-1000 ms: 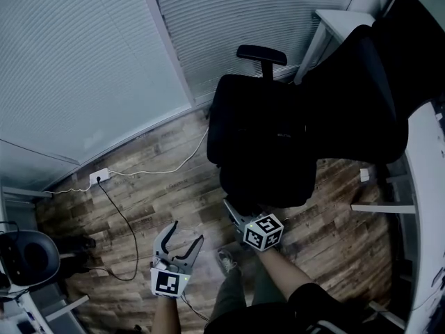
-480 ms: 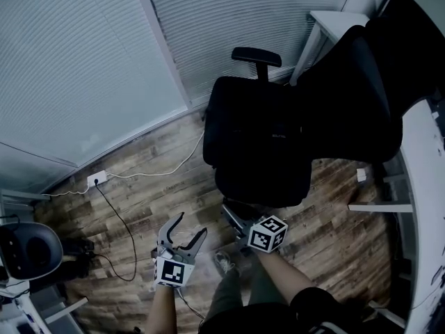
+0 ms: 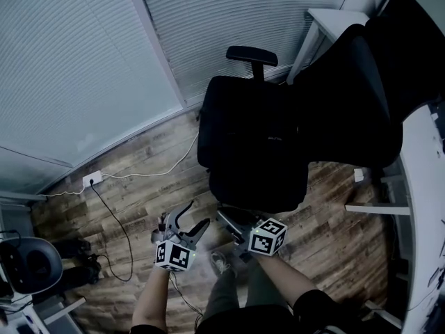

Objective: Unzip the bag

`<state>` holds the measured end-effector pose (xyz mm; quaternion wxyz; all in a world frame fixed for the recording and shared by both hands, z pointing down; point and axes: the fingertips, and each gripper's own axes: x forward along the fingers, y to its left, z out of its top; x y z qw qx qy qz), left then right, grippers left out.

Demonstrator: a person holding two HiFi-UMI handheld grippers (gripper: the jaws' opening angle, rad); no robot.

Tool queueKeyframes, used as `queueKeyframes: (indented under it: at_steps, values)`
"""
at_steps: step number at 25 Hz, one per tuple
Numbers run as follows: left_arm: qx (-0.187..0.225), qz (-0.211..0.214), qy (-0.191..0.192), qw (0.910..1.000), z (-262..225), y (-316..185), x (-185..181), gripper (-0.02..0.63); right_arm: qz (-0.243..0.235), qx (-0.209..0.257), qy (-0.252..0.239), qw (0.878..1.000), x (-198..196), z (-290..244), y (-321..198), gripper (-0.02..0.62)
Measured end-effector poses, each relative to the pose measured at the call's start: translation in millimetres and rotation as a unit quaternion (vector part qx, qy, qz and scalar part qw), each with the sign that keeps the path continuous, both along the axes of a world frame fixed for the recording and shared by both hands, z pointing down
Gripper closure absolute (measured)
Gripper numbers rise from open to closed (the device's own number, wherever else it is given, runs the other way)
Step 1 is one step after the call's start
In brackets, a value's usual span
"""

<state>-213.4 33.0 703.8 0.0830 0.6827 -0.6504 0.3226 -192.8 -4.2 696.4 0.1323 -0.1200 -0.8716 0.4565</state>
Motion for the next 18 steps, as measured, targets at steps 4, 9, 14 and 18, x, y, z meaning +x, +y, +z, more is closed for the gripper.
queueKeyframes:
  at_steps: [4,9,14,18]
  values:
    - [-0.017,0.042,-0.035,0.9983,12,-18,-2,0.304,-0.013,-0.001,0.000,1.000,1,0,-1,0.545]
    - [-0.018,0.074,-0.061,0.9953,13,-42,-5,0.304,-0.022,-0.013,0.003,1.000,5,-2,-2,0.545]
    - [-0.021,0.125,-0.107,0.9861,7,-61,2,0.305,-0.023,-0.025,0.001,0.999,11,-5,-4,0.545]
    - [-0.023,0.156,-0.140,0.9775,0,-77,15,0.317,-0.019,-0.037,-0.001,0.999,19,-9,-10,0.545]
